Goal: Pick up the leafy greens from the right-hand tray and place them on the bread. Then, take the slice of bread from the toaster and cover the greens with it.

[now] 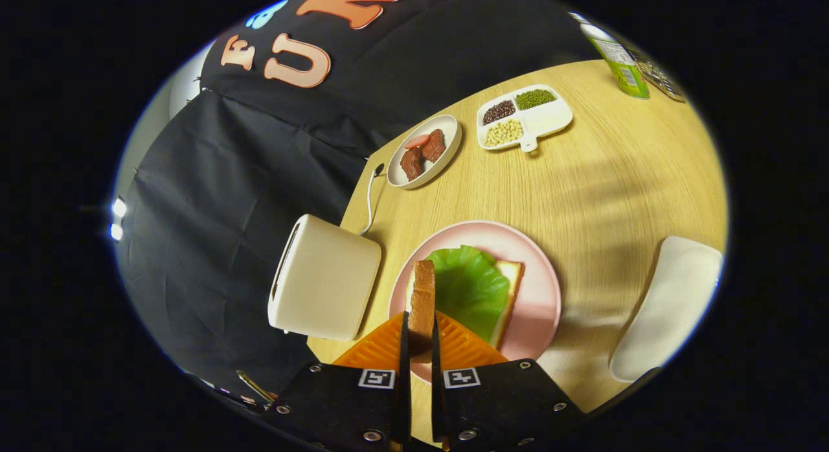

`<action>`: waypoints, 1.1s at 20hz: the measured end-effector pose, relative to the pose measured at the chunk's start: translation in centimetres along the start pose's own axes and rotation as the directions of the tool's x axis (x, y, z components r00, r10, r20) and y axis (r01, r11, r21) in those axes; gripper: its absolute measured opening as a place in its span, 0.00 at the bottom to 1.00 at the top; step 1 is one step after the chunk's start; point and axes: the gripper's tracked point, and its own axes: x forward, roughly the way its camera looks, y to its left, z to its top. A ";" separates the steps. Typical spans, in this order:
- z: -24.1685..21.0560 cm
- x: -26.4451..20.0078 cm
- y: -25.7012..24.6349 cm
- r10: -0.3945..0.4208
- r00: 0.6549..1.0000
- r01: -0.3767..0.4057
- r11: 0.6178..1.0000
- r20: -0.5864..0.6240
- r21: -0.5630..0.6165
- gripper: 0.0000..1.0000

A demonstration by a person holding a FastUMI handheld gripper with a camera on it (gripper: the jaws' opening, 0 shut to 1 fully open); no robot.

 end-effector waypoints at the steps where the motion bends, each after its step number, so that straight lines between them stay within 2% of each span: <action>1: 0.1 0.0 -0.2 -0.007 1.000 0.007 1.000 0.007 -0.008 0.14; 5: 1.2 -0.4 -0.6 -0.047 0.996 0.052 0.996 0.073 -0.068 0.27; 8: 2.3 -1.3 -0.5 -0.057 0.988 0.072 0.992 0.140 -0.104 0.42; 12: 4.6 -3.3 -0.3 -0.096 0.953 0.152 0.971 0.286 -0.183 0.52; 14: 5.9 -4.8 -0.2 -0.111 0.919 0.210 0.950 0.379 -0.232 0.59; 17: 8.1 -6.8 0.0 -0.139 0.848 0.321 0.903 0.511 -0.287 0.68; 19: 8.9 -8.5 1.7 -0.102 0.810 0.338 0.886 0.578 -0.317 0.73; 22: 10.6 -11.0 3.0 -0.068 0.726 0.394 0.857 0.685 -0.332 0.81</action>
